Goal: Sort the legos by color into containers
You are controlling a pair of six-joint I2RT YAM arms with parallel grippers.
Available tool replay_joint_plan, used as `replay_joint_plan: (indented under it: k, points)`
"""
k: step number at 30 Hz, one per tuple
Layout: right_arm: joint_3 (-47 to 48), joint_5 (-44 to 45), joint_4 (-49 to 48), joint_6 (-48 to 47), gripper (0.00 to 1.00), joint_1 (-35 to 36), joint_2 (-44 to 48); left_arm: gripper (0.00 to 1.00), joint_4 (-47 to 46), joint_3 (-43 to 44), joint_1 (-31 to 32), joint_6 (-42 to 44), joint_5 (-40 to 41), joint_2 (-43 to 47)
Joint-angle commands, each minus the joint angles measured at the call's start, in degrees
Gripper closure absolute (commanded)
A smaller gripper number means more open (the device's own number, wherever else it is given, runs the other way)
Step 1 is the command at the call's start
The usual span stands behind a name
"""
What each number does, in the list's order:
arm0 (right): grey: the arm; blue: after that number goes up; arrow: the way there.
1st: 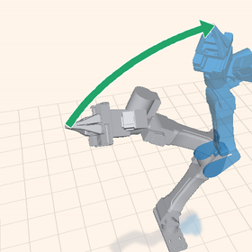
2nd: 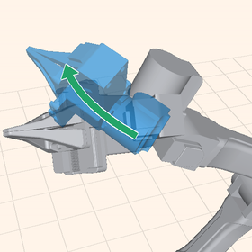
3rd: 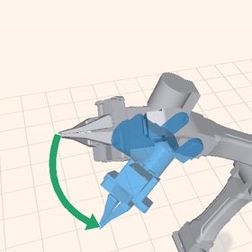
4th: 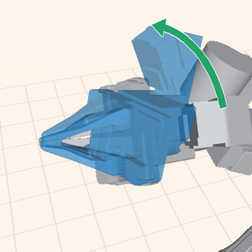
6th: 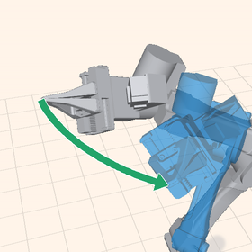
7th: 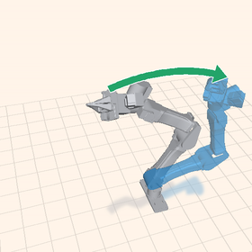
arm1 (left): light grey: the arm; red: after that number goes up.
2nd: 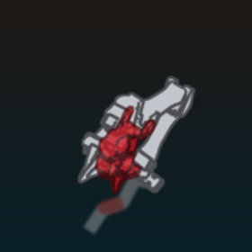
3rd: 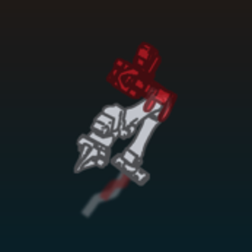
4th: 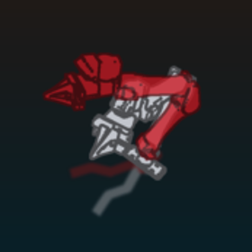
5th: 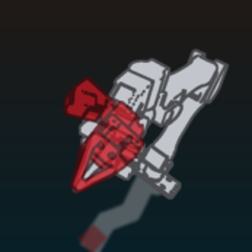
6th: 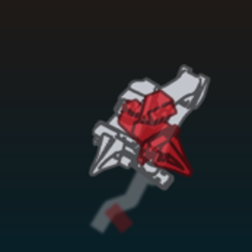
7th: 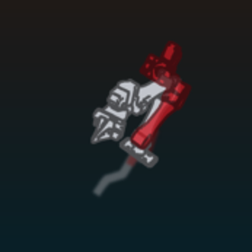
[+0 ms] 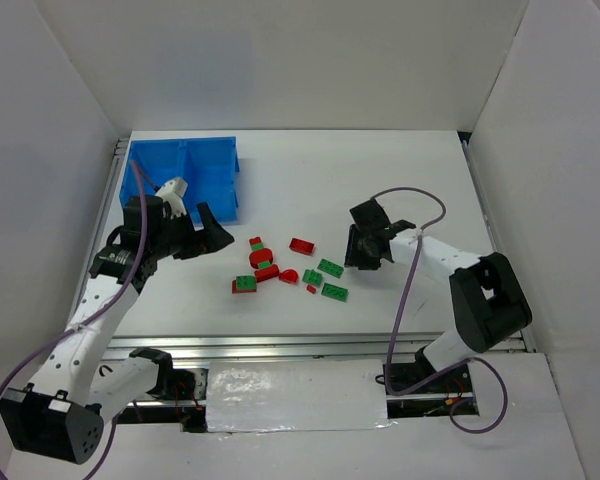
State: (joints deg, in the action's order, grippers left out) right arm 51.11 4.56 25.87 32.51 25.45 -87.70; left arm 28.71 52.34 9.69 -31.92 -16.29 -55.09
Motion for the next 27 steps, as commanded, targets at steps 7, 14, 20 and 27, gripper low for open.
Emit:
replay_joint_plan:
  k: [7,14,20,27]
  points:
    - [0.4,-4.7,-5.9,-8.0,0.83,12.9,16.4,0.01,-14.2,-3.7,2.8,-8.3,-14.8,-1.9]
    - [5.2,-6.1,-9.1,-10.7,0.82,23.8,20.2,0.03,-26.0,-6.7,11.0,-20.1,-18.4,-4.8]
    - [7.9,-5.3,-10.7,-10.8,0.81,27.5,19.5,0.05,-25.7,-5.5,16.3,-21.7,-16.0,-7.0]
    - [10.5,-6.3,-11.7,-11.2,0.81,29.0,17.9,0.11,-27.7,-6.0,18.2,-22.6,-16.1,-9.2]
